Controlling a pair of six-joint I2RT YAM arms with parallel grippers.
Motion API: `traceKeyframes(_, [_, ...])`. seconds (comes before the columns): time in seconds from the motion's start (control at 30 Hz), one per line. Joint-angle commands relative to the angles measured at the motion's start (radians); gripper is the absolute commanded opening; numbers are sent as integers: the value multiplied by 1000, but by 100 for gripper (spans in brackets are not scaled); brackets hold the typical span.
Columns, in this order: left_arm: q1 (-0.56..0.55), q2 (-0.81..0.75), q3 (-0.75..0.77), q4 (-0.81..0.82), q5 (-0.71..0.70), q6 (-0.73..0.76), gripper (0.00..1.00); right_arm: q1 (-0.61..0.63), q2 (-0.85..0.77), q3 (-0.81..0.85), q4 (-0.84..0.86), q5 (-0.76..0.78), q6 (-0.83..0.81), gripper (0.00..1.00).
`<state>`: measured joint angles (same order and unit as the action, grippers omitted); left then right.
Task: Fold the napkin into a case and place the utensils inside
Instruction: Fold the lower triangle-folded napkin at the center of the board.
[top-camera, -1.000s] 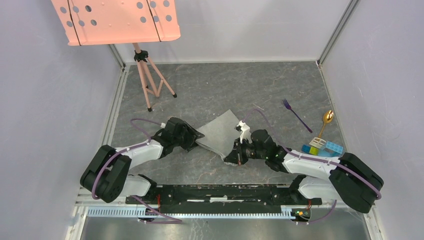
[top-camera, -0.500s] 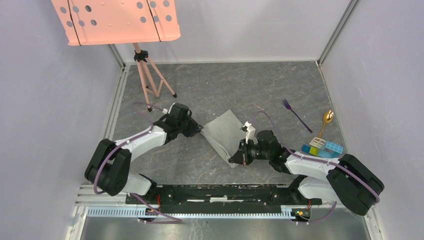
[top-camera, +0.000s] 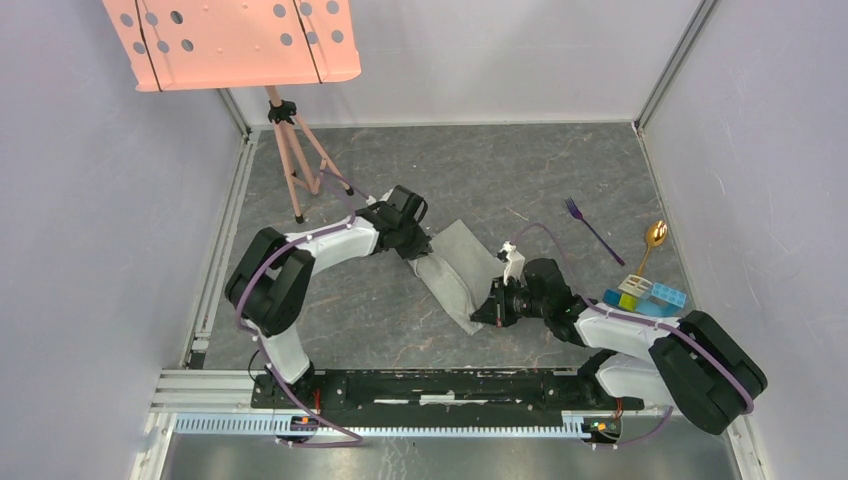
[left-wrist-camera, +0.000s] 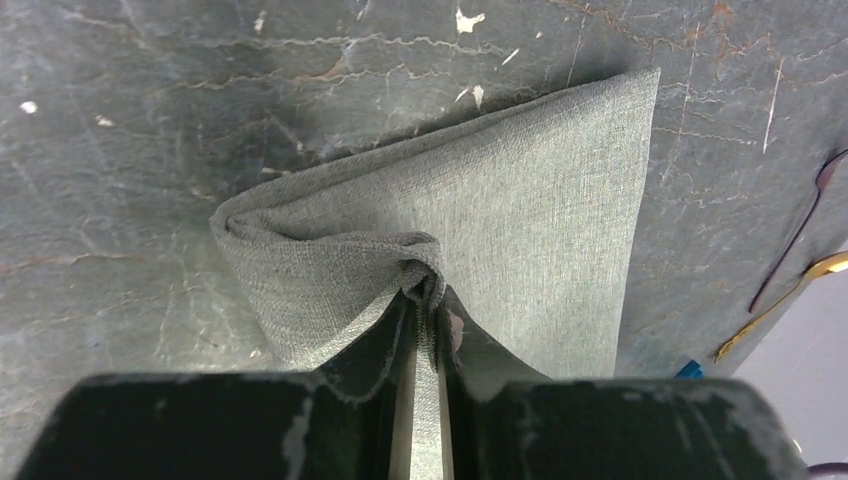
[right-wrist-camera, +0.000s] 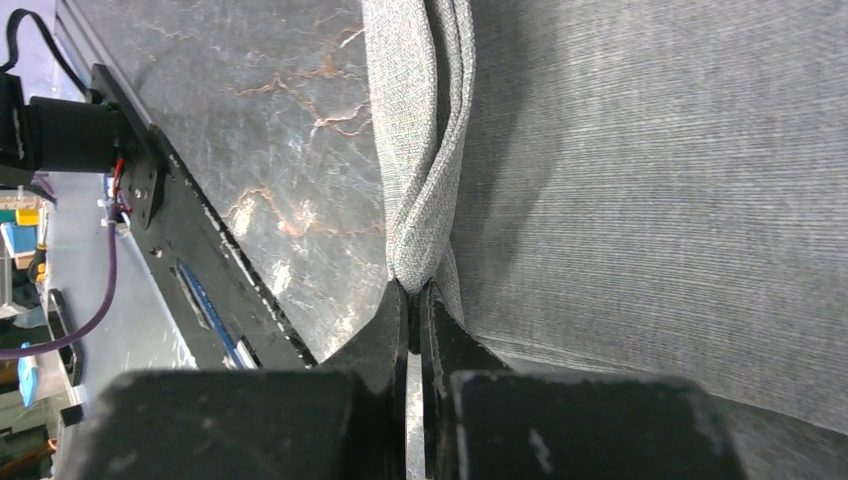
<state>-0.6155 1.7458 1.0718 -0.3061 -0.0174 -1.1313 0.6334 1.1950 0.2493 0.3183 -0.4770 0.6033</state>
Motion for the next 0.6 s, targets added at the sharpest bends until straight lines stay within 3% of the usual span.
traceKeyframes(0.0, [-6,45,81,-45,-42,72,18,-32,8,-19,-9,11,-56,0])
traceKeyframes(0.57, [-6,155,186,-60,-8,110,15,-58,47,-7,-14,8,-101,0])
